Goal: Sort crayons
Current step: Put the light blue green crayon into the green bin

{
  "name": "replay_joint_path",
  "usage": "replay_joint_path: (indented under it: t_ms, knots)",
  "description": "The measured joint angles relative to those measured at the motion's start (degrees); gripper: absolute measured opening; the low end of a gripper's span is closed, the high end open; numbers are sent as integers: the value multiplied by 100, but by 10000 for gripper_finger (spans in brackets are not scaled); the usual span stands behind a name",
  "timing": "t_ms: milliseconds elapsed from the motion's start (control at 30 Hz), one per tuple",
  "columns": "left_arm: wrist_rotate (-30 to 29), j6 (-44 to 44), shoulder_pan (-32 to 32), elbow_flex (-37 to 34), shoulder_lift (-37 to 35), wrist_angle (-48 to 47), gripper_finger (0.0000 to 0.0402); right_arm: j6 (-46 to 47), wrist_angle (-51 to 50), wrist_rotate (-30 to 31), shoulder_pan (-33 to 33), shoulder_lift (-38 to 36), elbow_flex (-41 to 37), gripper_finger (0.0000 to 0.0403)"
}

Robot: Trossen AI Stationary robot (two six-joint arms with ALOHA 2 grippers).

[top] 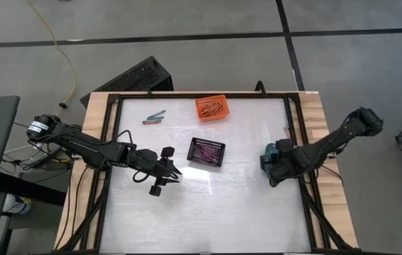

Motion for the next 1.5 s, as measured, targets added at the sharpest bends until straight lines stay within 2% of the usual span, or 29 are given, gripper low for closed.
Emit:
replay_joint_path:
  t_ms: [133,267,533,767,967,1133,1267,1500]
  knots:
    - [-56,31,2,0,1,10,132,-108,-611,373,-544,-199,181,109]
    - [-124,50,2,0,0,58,132,-404,-960,462,-1425,-481,200,109]
    - [-122,66,2,0,0,306,132,-1757,-60,433,-3521,-624,200,109]
    - [-118,83,2,0,0,259,132,-2263,565,275,-4759,-157,200,109]
    - [-40,191,2,0,0,253,132,-2642,549,92,-5166,535,200,109]
    - [162,234,2,0,0,215,132,-2372,535,205,-5320,1102,192,109]
    - [162,371,2,0,0,60,132,-2240,1351,87,-5558,1227,-141,109]
    - [177,452,0,0,0,-296,132,-1131,2940,-249,-5715,957,-1112,109]
